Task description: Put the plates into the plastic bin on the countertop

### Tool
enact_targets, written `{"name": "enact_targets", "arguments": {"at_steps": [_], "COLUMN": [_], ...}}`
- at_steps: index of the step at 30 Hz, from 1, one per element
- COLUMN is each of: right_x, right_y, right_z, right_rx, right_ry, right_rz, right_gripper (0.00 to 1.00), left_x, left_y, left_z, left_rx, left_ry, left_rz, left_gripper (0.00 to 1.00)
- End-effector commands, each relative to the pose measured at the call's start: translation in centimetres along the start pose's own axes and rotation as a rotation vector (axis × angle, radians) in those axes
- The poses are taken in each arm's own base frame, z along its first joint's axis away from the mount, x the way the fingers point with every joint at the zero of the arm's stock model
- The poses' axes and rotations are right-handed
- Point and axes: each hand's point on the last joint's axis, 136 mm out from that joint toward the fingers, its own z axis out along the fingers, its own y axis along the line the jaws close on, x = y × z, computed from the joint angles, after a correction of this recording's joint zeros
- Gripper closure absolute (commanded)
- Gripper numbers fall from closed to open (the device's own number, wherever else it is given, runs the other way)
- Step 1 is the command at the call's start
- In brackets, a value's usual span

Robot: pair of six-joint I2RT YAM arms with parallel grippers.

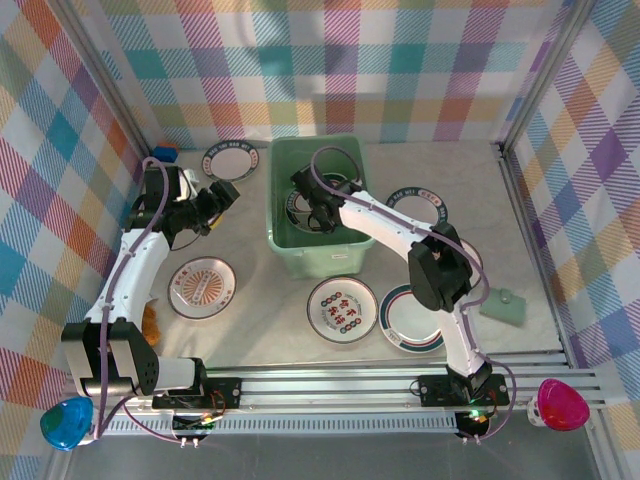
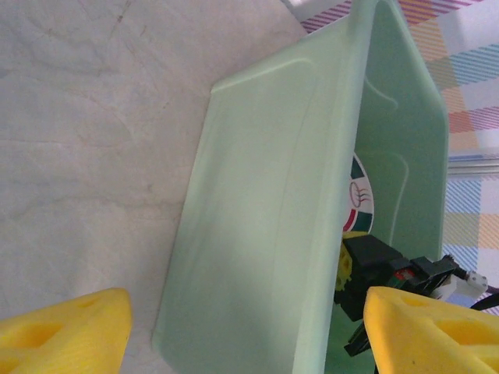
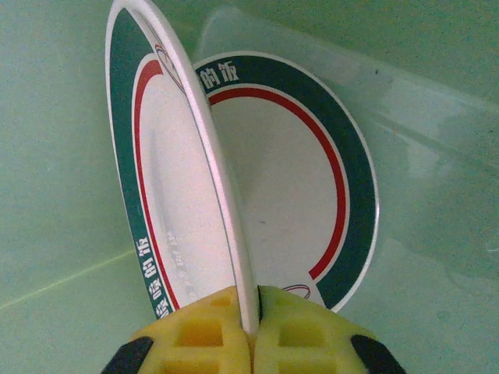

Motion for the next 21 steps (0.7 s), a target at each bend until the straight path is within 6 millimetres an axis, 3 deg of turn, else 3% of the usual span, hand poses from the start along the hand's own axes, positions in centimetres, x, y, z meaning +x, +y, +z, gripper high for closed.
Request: {"name": "enact_targets", "arguments": {"at_steps": [1, 4, 7, 17, 21], "right_x": [0.0, 0.6, 1.1, 1.1, 1.0], "right_y": [1.0, 0.4, 0.2, -1.0, -1.0], "right_z": [0.4, 1.3, 1.5, 2.0, 2.2], "right_rx": [-0.051, -0.036, -0.04, 0.004, 0.006], "right_ry": [-0.03, -0.011, 0.009, 0.004, 0.008], "right_rz": [0.042, 0.045, 0.039, 0.027, 0.017], "right_gripper": [1.0, 0.96, 0.87, 0.76, 0.57], "left_x": [0.6, 0.6, 0.6, 0.5, 0.5], "left_y": [0.3, 0.3, 0.5, 0.3, 0.2], "left_z": [-0.4, -0.7, -0.9, -1.5, -1.8], "left_rx": [-0.03, -0.034, -0.043, -0.044, -0.044], "left_ry": [0.008, 0.002, -0.004, -0.025, -0.03], "left_rz": [0.024, 0.023, 0.026, 0.027, 0.027], "left_gripper": [0.22, 0.22, 0.22, 0.22, 0.22]}}
